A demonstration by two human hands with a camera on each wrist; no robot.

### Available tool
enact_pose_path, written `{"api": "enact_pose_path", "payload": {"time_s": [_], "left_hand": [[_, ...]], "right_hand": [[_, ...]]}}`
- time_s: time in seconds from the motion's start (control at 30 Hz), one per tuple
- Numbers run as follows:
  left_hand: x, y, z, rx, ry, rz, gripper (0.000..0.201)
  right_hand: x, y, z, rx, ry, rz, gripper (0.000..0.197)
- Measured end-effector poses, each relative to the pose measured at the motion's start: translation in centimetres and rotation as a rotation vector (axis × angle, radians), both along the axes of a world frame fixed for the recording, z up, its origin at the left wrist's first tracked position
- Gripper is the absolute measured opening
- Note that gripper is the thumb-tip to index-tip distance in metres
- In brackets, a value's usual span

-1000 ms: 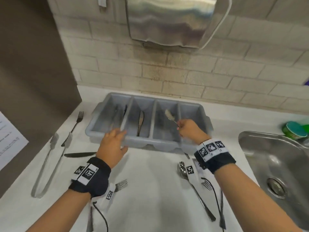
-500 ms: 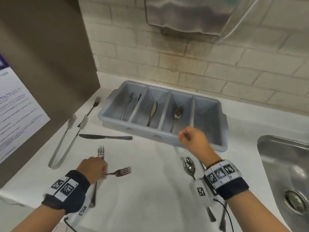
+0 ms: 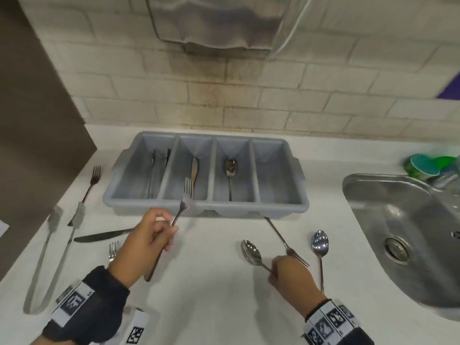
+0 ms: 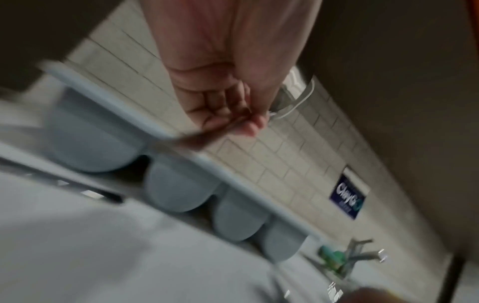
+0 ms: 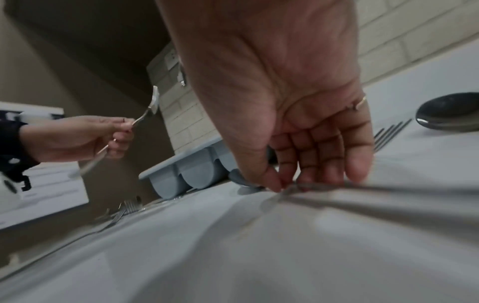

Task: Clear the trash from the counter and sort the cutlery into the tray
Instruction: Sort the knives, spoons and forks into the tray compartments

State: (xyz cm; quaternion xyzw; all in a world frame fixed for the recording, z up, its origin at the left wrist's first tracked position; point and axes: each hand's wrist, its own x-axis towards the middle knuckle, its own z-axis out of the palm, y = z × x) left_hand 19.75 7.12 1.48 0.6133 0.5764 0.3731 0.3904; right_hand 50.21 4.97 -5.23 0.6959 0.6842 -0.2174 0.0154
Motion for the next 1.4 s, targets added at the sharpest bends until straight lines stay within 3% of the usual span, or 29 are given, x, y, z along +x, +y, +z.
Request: {"api": "enact_pose_path", "payload": {"time_s": [0.07,0.17,0.4,0.57,0.67,0.73,0.77,0.83,0.87,0.9,0.93,1.03,1.13,1.23,1.3,1.4], "left_hand": [[2.2,2.4,1.6,0.040,-0.135,0.047,0.028],[4.5,6.1,3.2,0.061,-0.196,0.011,0.026],[6.2,13.4,3.0,-0.054,-0.174,0.019,0.042],[11.6,14.4,3.4,-0.139,-0.099,-0.147,0.051],[17.2,14.0,2.9,-0.253,-0.082,-0.243,0.041],[20.2,14.5,1.2,-0.409,-0.190,-0.200,0.029],[21.4,14.3,0.8,-0.486,-0.137,-0.265,0.027],[22.5,14.1,0.5,-0.263,0.488,-0.506,0.032],[22.8,13.6,1.1,-0.244,0.505,-0.490,0.033],[23.4,13.3,1.1,-0.392,0.287,-0.403,0.035],[23.0,14.2,0.9,-0.418,0.135,-0.363,0.037],[20.5,14.3,0.9,-0.300,0.088,-0.355,0.039],[14.7,12.0,1.7,-0.274,-0.075,-0.319,0.037],[7.0,9.1,1.6,-0.189,-0.033,-0.205,0.031],[2.4,6.7,1.3,-0.143,-0.007,-0.115,0.028],[-2.8,3.3,0.6,-0.142,0.053,0.035,0.040]], "right_hand": [[-0.1,-0.3,0.4,0.023,0.066,-0.036,0.011],[0.0,-0.7,1.8,0.128,0.129,-0.043,0.007],[-0.7,1.6,7.9,0.381,0.438,-0.181,0.008],[-0.7,5.1,11.4,0.590,0.650,-0.371,0.010],[0.0,6.4,13.0,0.687,0.740,-0.431,0.014],[0.5,7.0,14.1,0.710,0.773,-0.455,0.016],[0.7,7.1,14.6,0.712,0.788,-0.463,0.018],[1.0,7.2,15.3,0.703,0.794,-0.466,0.021],[1.2,7.2,15.6,0.687,0.784,-0.462,0.022],[1.4,7.4,15.8,0.664,0.762,-0.452,0.023],[1.5,7.6,16.0,0.631,0.733,-0.433,0.025],[1.1,9.2,16.2,0.419,0.689,-0.384,0.033],[-1.1,12.0,15.3,0.062,0.753,-0.315,0.037],[-3.9,15.6,13.2,-0.210,0.665,-0.283,0.029],[-5.8,17.8,11.3,-0.216,0.500,-0.190,0.031],[-8.3,19.9,9.3,-0.171,0.323,-0.045,0.038]]}}
